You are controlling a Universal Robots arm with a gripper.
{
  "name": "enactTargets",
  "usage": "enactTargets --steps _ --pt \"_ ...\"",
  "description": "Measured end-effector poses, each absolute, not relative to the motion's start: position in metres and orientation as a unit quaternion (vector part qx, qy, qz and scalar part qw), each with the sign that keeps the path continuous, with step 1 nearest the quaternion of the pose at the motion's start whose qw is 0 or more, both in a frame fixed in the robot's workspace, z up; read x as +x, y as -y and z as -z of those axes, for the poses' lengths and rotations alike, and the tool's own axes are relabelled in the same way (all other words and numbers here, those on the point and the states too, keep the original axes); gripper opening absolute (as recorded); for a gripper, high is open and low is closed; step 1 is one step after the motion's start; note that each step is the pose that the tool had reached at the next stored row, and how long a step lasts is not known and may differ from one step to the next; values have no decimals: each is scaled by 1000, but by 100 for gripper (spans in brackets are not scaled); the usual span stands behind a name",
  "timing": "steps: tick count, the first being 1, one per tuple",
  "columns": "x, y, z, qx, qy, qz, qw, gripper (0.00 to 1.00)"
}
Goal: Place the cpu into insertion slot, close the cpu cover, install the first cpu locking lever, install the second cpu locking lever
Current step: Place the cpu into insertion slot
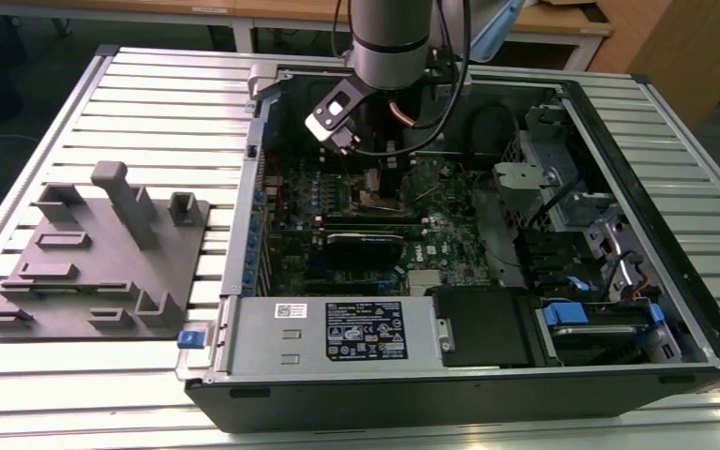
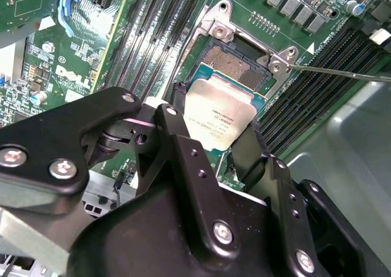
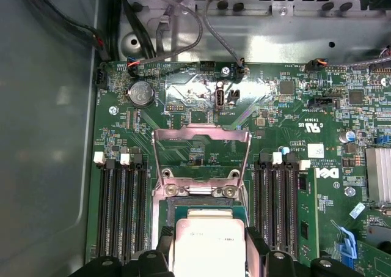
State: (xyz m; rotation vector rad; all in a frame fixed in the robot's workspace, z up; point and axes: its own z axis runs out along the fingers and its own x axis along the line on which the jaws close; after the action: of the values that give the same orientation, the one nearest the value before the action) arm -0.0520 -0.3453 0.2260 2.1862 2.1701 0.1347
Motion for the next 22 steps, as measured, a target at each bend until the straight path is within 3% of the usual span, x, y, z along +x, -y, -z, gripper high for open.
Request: enactTargets --steps 22 --pt "-53 344 -210 704 -708 -44 29 54"
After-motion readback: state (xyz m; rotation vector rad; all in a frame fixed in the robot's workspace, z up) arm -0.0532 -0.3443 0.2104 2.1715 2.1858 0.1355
